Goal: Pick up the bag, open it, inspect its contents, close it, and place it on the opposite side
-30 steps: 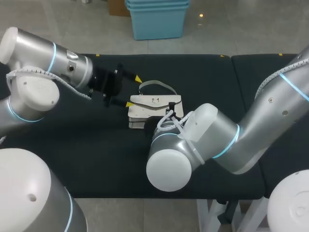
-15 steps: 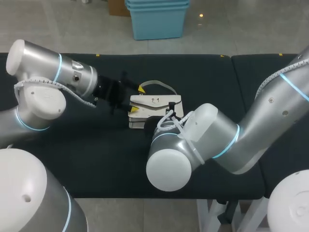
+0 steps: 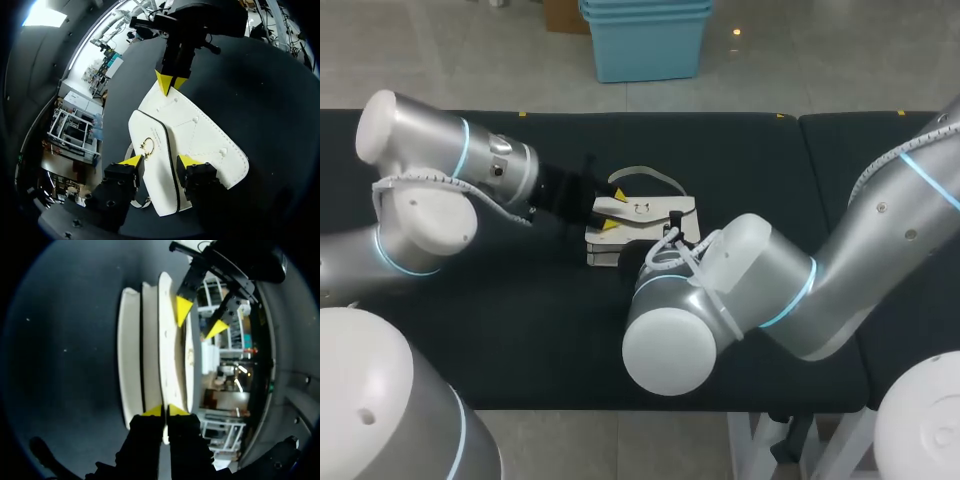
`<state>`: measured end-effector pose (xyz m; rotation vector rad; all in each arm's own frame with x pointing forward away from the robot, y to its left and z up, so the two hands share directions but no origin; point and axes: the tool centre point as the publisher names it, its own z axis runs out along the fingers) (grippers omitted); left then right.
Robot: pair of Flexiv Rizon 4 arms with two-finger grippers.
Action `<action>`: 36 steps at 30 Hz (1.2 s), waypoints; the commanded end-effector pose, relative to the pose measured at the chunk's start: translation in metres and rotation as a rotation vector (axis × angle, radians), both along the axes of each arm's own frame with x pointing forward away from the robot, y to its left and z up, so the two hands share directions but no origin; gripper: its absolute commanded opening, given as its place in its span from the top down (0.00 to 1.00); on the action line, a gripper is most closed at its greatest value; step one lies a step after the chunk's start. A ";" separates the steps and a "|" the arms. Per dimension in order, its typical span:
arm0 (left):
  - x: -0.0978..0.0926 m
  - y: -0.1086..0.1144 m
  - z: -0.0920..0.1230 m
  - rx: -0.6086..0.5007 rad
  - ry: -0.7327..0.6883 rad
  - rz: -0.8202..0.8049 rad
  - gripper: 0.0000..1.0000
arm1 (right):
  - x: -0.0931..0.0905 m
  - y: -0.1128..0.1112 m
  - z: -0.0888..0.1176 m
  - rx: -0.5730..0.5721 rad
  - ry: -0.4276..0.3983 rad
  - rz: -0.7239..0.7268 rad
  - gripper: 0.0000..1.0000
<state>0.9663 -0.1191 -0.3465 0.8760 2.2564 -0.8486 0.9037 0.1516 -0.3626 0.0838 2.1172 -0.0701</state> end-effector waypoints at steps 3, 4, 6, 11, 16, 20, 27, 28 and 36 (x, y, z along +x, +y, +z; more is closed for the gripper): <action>-0.002 -0.008 -0.015 -0.020 -0.064 0.041 0.69 | -0.001 -0.003 -0.002 0.031 -0.014 0.053 1.00; -0.001 -0.009 -0.016 -0.018 -0.074 0.052 0.76 | -0.001 -0.003 -0.002 0.031 -0.014 0.053 1.00; 0.002 -0.011 -0.015 -0.021 -0.076 0.068 1.00 | -0.001 -0.003 -0.002 0.031 -0.014 0.053 1.00; 0.012 -0.012 -0.008 -0.030 -0.060 0.115 1.00 | -0.001 -0.003 -0.002 0.031 -0.014 0.053 1.00; 0.024 -0.010 0.004 -0.042 0.026 0.173 1.00 | -0.001 -0.003 -0.002 0.031 -0.014 0.053 1.00; 0.040 -0.004 0.016 -0.073 0.213 0.199 1.00 | -0.001 -0.003 -0.002 0.031 -0.014 0.053 1.00; 0.066 0.000 0.032 -0.087 0.428 0.186 1.00 | -0.001 -0.003 -0.002 0.031 -0.014 0.053 1.00; 0.069 0.000 0.032 -0.080 0.429 0.197 1.00 | -0.001 -0.003 -0.002 0.031 -0.014 0.053 1.00; 0.070 -0.005 0.029 -0.033 0.455 0.165 1.00 | -0.001 -0.003 -0.002 0.031 -0.014 0.053 1.00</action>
